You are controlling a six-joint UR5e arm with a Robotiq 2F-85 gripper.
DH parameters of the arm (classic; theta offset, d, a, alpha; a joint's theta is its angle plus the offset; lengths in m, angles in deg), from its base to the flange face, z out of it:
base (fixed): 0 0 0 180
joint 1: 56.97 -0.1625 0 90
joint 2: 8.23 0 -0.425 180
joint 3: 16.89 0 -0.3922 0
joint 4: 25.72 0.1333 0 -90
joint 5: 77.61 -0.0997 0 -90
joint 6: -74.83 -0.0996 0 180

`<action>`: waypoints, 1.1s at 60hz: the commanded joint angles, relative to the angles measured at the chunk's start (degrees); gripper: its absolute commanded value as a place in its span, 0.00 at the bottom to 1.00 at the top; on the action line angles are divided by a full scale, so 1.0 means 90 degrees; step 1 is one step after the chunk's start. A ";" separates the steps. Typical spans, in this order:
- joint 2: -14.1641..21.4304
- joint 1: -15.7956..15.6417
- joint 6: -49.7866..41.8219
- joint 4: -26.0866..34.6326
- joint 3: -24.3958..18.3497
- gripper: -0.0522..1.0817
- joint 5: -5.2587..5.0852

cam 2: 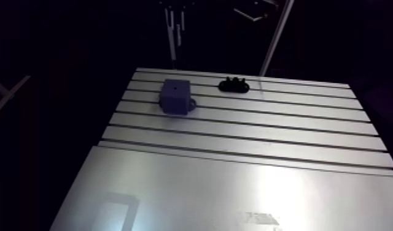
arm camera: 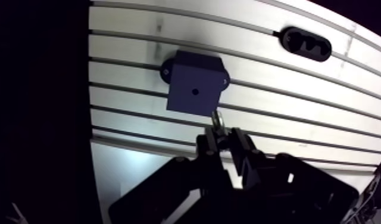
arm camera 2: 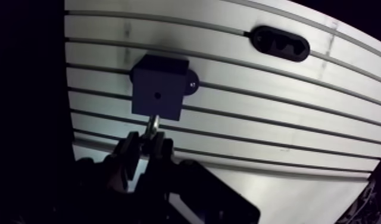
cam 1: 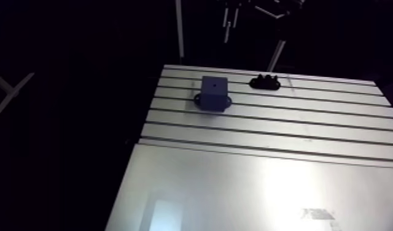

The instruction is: Pick up the M10 bolt and insert it into the hole until fully seated.

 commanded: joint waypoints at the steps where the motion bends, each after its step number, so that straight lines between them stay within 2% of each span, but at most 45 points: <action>1: -0.0013 -0.0082 -0.0020 -0.0279 0.0044 0.99 0.0006; 22: -0.0002 -0.0137 -0.0035 -0.0344 0.0140 0.99 -0.0021; 32: -0.0003 -0.0387 -0.0037 -0.0444 0.0257 1.00 0.0024; 43: -0.0025 -0.0484 -0.0115 -0.0570 0.0376 1.00 0.0034; 44: -0.0080 -0.0582 -0.0206 -0.0612 0.0352 1.00 0.0085; 45: -0.0138 -0.0672 -0.0261 -0.0626 0.0340 1.00 0.0193; 46: -0.0138 -0.0672 -0.0261 -0.0626 0.0340 1.00 0.0193; 47: -0.0172 -0.0743 -0.0278 -0.0653 0.0330 1.00 0.0350; 48: -0.0172 -0.0743 -0.0278 -0.0653 0.0330 1.00 0.0350; 49: -0.0185 -0.0762 -0.0264 -0.0674 0.0370 1.00 0.0531; 50: -0.0185 -0.0762 -0.0264 -0.0674 0.0370 1.00 0.0531; 51: -0.0187 -0.0749 -0.0253 -0.0677 0.0410 1.00 0.0633; 52: -0.0187 -0.0749 -0.0253 -0.0677 0.0410 1.00 0.0633; 53: -0.0187 -0.0747 -0.0244 -0.0677 0.0424 1.00 0.0698; 66: -0.0178 -0.0756 -0.0092 -0.0658 0.0426 1.00 0.0594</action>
